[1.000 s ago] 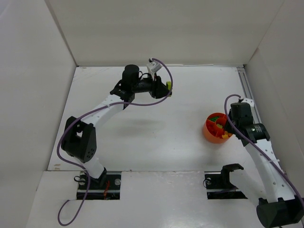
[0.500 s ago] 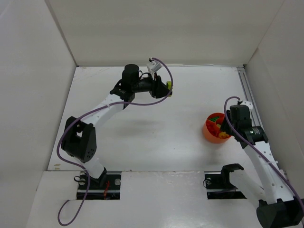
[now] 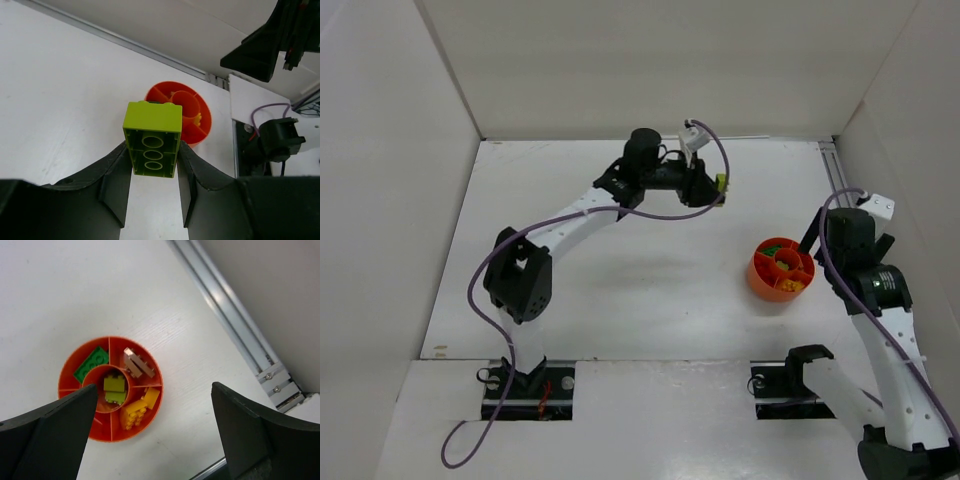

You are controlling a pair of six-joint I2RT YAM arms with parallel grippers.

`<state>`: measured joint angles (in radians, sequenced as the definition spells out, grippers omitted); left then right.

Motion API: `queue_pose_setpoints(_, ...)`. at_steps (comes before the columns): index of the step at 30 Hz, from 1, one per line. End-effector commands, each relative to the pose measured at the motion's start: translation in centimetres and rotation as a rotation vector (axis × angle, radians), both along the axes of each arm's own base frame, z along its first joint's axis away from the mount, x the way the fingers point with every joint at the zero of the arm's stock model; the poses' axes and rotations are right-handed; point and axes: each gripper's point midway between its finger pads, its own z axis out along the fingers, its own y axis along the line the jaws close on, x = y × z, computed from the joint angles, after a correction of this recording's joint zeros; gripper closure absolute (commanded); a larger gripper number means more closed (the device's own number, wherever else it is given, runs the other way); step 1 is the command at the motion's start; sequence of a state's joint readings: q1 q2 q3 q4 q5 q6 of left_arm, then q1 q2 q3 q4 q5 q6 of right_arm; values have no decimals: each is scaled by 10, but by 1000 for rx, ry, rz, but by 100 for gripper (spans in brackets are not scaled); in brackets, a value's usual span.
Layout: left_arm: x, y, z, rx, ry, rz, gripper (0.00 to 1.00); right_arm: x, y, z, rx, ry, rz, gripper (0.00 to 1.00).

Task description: Sort the legos into containers by color

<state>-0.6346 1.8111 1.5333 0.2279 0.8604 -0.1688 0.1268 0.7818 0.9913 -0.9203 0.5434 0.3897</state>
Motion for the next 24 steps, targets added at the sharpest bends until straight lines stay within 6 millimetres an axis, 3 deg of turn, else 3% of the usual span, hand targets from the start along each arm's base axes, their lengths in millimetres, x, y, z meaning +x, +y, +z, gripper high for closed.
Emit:
queue_pose_setpoints(1, -22, -38, 26, -71, -35, -91, 100, -13, -22, 35, -56, -77, -113, 0)
queue_pose_setpoints(2, -24, -49, 17, -69, -14, -105, 100, -17, -24, 41, -61, -88, -122, 0)
queue_pose_setpoints(8, -37, -111, 11, -61, -27, -14, 100, -40, -42, 77, -111, -176, -212, 0)
queue_pose_setpoints(10, -33, -129, -6, -17, -43, 65, 100, -48, -45, 82, -132, -189, -208, 0)
queue_pose_setpoints(11, -46, -142, -1, -27, -63, 52, 100, -47, -45, 84, -139, -191, -203, 0)
queue_pose_setpoints(15, -47, -156, -14, -14, -49, 63, 99, -52, -48, 84, -163, -187, -197, 0)
queue_pose_setpoints(21, -50, -184, -39, 30, -57, 75, 97, -47, -42, 82, -155, -204, -147, 0)
queue_pose_setpoints(24, -49, -188, -53, 56, -49, 98, 97, -46, -42, 83, -160, -210, -144, 0)
